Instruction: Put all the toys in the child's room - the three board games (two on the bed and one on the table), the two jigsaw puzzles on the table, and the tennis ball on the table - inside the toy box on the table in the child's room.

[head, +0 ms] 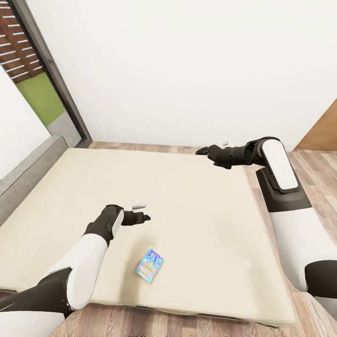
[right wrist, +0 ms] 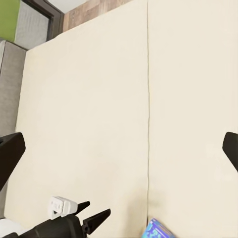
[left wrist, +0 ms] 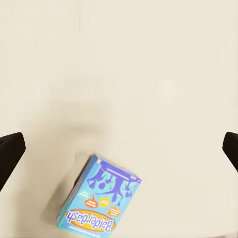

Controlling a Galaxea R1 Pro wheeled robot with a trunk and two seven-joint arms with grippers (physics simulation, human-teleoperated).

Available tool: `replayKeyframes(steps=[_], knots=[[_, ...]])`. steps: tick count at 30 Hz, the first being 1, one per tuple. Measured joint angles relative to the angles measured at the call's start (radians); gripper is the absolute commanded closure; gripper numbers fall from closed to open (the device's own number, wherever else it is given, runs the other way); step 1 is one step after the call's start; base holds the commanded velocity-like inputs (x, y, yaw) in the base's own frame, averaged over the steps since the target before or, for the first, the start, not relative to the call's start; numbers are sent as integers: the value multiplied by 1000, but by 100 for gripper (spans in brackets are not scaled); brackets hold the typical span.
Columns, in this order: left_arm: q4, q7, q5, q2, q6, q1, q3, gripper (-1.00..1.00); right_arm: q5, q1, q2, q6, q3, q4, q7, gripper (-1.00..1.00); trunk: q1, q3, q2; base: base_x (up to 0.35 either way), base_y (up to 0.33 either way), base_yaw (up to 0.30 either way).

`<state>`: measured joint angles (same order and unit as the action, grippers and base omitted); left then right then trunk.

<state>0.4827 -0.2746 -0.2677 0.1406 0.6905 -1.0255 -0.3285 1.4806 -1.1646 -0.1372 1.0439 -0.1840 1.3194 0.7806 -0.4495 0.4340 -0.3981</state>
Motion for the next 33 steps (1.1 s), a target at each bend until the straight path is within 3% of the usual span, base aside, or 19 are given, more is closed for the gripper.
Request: replayKeyframes(steps=[13,24,33], knots=[[7,6,-1,-1,8,0,-1,-100,0,1,0,-1,0,5,2,-100,0,22,0,0,0,0],[8,70,0,0,8,0,-3,-100,0,0,0,-1,0,7,2,-100,0,40,0,0,0,0],[8,84,1,1,7,0,-4,-100,1,0,1,-1,1,8,2,-100,0,55,0,0,0,0]])
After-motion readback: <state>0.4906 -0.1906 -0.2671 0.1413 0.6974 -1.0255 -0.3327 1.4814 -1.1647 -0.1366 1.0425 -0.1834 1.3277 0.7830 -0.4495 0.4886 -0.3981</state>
